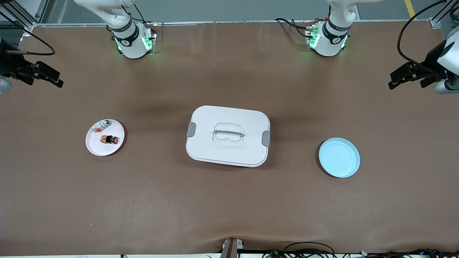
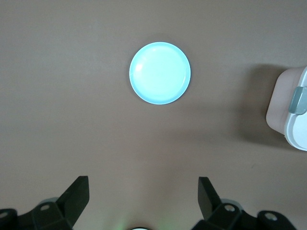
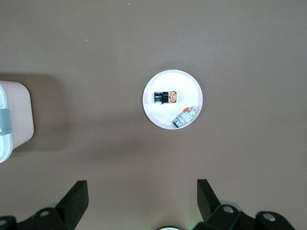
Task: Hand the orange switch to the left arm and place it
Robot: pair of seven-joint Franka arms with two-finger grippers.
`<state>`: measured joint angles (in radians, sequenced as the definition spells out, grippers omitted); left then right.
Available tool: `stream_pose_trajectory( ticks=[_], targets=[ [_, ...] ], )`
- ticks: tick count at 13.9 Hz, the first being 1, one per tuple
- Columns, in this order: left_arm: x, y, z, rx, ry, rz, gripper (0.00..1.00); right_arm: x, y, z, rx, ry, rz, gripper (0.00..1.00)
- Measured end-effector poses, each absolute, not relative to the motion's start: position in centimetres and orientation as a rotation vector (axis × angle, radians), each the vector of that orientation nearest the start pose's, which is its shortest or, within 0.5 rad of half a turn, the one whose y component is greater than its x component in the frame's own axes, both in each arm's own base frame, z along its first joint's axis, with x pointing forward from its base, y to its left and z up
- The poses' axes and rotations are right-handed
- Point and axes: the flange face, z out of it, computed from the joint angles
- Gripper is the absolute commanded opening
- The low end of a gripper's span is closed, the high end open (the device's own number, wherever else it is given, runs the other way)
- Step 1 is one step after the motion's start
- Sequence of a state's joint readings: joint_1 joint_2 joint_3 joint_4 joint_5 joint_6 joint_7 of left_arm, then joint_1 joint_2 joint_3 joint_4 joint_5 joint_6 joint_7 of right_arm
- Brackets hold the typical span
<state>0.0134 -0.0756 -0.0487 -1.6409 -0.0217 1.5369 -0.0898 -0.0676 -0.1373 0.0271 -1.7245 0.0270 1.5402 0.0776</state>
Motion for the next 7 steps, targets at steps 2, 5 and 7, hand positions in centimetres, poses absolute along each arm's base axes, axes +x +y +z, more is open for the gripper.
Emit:
stream_pose_trajectory(
  ticks=[2, 5, 7],
  targets=[
    [52.65, -2.2, 63.0, -3.156, -0.086, 0.045, 1.0, 50.61, -1.67, 62.23, -3.113, 0.185, 0.078, 1.0],
    [52.66, -2.2, 63.06, -3.157, -0.086, 0.043, 1.0, 50.47, -1.93, 62.13, -3.111, 0.206, 0.096, 1.0],
    [52.67, -2.2, 63.08, -3.157, -0.085, 0.042, 1.0, 50.28, -2.17, 61.94, -3.107, 0.248, 0.127, 1.0]
  ],
)
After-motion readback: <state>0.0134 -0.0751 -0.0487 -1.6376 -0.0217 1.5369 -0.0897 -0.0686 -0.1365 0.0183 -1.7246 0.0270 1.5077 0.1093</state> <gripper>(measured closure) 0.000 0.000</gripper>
